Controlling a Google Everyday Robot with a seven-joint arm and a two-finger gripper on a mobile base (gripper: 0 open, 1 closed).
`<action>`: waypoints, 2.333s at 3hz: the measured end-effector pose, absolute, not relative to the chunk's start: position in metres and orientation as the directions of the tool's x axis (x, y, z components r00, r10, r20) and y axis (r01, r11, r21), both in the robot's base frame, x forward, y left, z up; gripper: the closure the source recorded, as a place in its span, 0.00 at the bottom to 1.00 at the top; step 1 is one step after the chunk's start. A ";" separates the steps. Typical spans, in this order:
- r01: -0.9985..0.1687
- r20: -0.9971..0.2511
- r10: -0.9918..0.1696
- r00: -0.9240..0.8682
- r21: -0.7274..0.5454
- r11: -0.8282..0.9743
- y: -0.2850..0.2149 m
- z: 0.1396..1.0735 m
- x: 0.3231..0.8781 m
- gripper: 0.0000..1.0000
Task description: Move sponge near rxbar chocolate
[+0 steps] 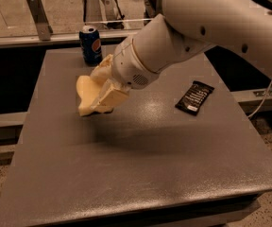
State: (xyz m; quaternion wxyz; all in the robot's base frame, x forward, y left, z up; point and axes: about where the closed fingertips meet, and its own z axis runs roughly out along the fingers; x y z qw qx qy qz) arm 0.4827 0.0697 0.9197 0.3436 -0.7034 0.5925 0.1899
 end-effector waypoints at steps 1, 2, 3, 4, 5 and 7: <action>-0.964 -0.654 -0.724 0.219 -0.260 -0.057 0.044 0.911 0.513 1.00; -0.968 -0.632 -0.754 0.182 -0.252 -0.023 0.006 0.901 0.545 1.00; -0.968 -0.615 -0.777 0.133 -0.250 0.032 -0.027 0.891 0.572 1.00; -0.958 -0.599 -0.799 0.064 -0.260 0.118 -0.066 0.889 0.586 1.00; -0.941 -0.588 -0.809 0.004 -0.277 0.196 -0.102 0.892 0.590 1.00; -0.923 -0.599 -0.798 -0.068 -0.266 0.278 -0.135 0.883 0.599 0.60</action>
Offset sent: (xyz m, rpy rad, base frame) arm 0.1062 -0.1170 -0.0335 -0.0997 0.0186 -0.1220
